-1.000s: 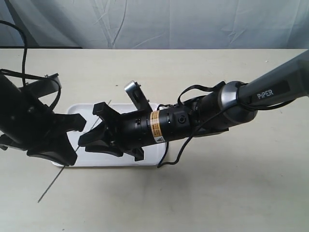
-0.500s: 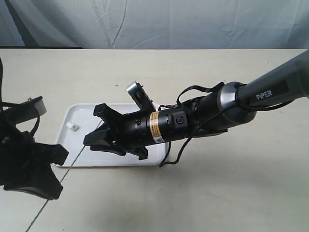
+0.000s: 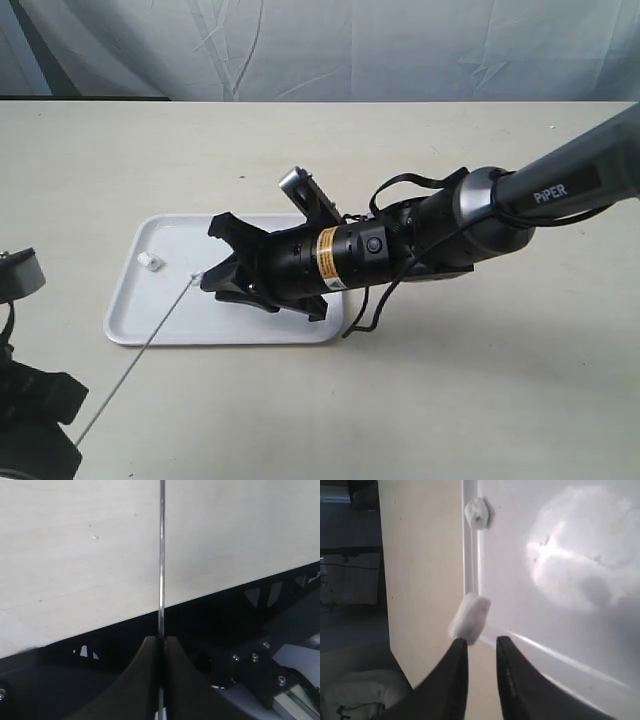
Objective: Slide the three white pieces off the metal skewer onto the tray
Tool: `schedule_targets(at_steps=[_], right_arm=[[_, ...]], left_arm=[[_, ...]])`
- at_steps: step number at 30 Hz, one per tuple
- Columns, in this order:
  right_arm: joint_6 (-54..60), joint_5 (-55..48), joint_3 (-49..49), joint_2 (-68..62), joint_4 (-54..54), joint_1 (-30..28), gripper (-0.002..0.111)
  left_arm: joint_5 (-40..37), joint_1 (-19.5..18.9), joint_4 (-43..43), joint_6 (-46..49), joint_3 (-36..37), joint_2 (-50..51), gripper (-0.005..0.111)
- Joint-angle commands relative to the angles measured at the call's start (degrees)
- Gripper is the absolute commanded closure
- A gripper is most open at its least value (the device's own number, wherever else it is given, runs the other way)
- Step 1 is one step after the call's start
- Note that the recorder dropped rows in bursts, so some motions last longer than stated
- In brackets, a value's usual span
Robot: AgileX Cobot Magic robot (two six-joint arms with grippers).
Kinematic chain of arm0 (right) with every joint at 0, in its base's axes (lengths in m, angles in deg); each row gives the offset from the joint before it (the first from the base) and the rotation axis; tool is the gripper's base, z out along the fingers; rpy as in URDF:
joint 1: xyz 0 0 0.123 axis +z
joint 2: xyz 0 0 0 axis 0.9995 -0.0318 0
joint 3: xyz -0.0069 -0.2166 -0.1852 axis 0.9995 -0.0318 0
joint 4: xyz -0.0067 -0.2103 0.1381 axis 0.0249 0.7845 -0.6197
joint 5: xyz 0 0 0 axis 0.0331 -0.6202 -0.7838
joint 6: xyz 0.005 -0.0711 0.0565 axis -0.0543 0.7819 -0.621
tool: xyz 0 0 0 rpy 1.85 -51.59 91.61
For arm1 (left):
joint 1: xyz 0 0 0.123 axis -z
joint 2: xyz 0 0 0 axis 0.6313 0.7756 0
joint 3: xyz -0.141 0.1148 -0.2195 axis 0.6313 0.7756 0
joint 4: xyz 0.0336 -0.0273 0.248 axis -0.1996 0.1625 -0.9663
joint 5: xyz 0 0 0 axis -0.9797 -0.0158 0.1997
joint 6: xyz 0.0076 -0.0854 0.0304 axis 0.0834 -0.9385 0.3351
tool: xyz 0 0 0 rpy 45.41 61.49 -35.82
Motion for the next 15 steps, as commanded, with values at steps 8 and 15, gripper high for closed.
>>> schedule_targets(at_steps=[8, 15], right_arm=[[0.76, 0.53, 0.31, 0.11, -0.24, -0.79, 0.088], [3.99, 9.49, 0.31, 1.30, -0.80, -1.82, 0.088]], left_arm=[[-0.27, 0.04, -2.29, -3.25, 0.26, -3.92, 0.107], [6.51, 0.04, -3.28, -1.83, 0.26, 1.70, 0.107]])
